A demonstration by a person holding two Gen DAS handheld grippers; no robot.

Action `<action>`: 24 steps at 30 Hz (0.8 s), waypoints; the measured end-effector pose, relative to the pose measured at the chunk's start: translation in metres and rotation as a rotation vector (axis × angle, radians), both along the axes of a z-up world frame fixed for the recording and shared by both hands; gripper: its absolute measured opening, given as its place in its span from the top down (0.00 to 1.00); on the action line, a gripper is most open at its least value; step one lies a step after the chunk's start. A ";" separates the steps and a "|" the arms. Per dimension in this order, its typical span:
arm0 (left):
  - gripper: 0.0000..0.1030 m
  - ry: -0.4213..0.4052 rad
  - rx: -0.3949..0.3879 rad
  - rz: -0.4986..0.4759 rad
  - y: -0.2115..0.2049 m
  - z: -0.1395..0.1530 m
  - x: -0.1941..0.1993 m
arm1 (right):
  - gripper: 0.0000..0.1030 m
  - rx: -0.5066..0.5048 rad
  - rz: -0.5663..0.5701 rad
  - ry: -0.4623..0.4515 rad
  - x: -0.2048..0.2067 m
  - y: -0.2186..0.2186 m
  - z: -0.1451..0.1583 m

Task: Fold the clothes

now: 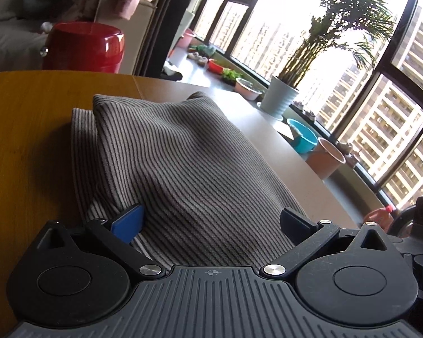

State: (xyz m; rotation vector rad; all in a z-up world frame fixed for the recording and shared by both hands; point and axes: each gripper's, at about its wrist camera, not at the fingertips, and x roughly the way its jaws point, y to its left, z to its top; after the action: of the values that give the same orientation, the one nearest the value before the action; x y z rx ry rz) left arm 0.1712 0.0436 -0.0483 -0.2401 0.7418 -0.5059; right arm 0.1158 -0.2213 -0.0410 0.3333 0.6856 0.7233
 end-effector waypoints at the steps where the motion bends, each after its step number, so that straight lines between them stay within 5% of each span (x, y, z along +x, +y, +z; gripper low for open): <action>1: 0.00 -0.005 0.002 0.003 -0.001 0.000 -0.001 | 0.00 -0.007 0.009 -0.001 -0.002 -0.001 0.000; 15: 0.00 -0.033 0.000 -0.006 -0.008 0.001 -0.001 | 0.00 -0.067 -0.014 -0.021 -0.041 0.001 0.001; 24: 0.00 -0.085 0.010 0.105 0.019 0.022 -0.037 | 0.00 -0.249 -0.001 -0.073 -0.050 0.027 0.005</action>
State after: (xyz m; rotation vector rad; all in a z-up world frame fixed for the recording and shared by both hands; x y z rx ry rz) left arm 0.1340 0.0626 -0.0261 -0.2451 0.6453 -0.4103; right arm 0.0662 -0.1945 -0.0363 0.0790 0.6973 0.6381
